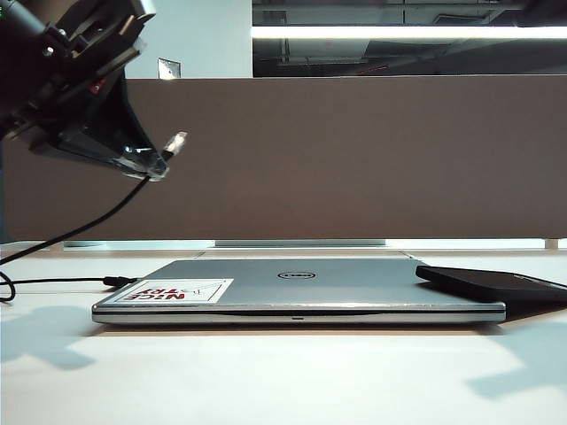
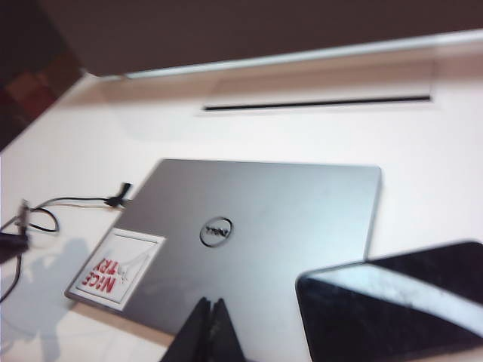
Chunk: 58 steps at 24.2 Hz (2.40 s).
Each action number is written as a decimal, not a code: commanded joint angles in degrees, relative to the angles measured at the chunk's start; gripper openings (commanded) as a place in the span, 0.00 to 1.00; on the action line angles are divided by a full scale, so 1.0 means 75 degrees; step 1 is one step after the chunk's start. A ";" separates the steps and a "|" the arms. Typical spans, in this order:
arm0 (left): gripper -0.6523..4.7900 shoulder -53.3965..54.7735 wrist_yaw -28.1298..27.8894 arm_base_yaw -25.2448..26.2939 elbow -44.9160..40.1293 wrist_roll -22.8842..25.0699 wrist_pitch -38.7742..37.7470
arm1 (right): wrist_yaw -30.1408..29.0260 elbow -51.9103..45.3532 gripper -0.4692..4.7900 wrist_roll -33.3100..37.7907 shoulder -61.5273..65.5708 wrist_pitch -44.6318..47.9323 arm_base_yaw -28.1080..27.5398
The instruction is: Pick up the charging cable and the phone, plug the charging cable into the charging port on the phone, and finally place them back on the table.
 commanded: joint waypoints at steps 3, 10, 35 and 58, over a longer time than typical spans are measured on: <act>0.11 -0.0017 0.0000 0.0003 0.0052 -0.0274 0.0207 | -0.0775 0.0009 0.07 0.1644 0.0329 -0.0437 -0.1402; 0.11 -0.0015 0.0000 0.0003 0.0050 -0.0271 0.0350 | -0.2366 -0.0032 0.07 0.2716 0.1612 -0.0536 -0.2602; 0.11 -0.0015 0.0000 0.0003 0.0050 -0.0265 0.0431 | -0.3646 -0.0242 0.83 0.3692 0.5517 0.1428 -0.3316; 0.11 -0.0017 0.0000 0.0003 0.0052 -0.0268 0.0490 | -0.4733 -0.0402 0.82 0.3704 0.7568 0.3532 -0.3756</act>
